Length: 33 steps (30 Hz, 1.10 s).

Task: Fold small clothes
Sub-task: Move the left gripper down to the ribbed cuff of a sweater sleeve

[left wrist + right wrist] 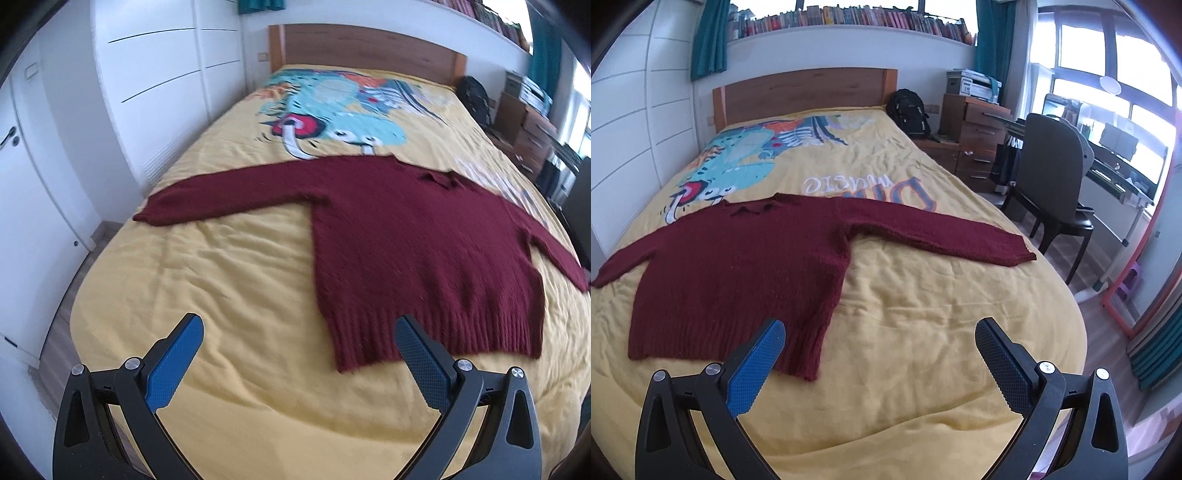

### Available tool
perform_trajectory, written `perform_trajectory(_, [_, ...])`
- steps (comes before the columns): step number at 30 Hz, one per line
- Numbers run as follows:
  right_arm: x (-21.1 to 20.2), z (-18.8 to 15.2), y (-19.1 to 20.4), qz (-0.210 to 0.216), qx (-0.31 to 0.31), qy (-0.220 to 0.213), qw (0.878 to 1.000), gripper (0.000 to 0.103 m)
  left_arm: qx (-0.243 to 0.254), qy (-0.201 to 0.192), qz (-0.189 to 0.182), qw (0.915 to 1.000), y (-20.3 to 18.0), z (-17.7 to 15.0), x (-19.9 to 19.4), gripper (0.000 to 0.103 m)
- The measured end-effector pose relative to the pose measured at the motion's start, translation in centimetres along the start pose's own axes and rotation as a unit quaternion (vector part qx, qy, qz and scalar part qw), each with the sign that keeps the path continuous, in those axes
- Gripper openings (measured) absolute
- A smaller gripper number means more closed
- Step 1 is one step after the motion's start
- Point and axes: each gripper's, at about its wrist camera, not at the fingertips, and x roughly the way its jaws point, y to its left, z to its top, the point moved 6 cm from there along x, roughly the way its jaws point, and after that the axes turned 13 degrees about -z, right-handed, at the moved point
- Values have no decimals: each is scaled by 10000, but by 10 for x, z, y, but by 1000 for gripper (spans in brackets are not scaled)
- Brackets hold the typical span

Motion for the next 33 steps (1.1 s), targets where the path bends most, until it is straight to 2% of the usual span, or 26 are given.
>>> perform_trajectory(10, [21, 13, 4, -149, -2, 98, 9998, 103, -561, -203, 338, 9976, 57, 26, -3, 102])
perform_trajectory(18, [40, 25, 23, -251, -132, 176, 9994, 103, -1074, -333, 415, 9928, 110, 49, 9, 102])
perform_trajectory(24, [56, 32, 40, -273, -202, 272, 9991, 103, -1581, -628, 625, 9834, 162, 68, 17, 102])
perform_trajectory(33, [75, 37, 67, -370, -418, 405, 9976, 103, -2004, -565, 827, 9746, 240, 93, 52, 102])
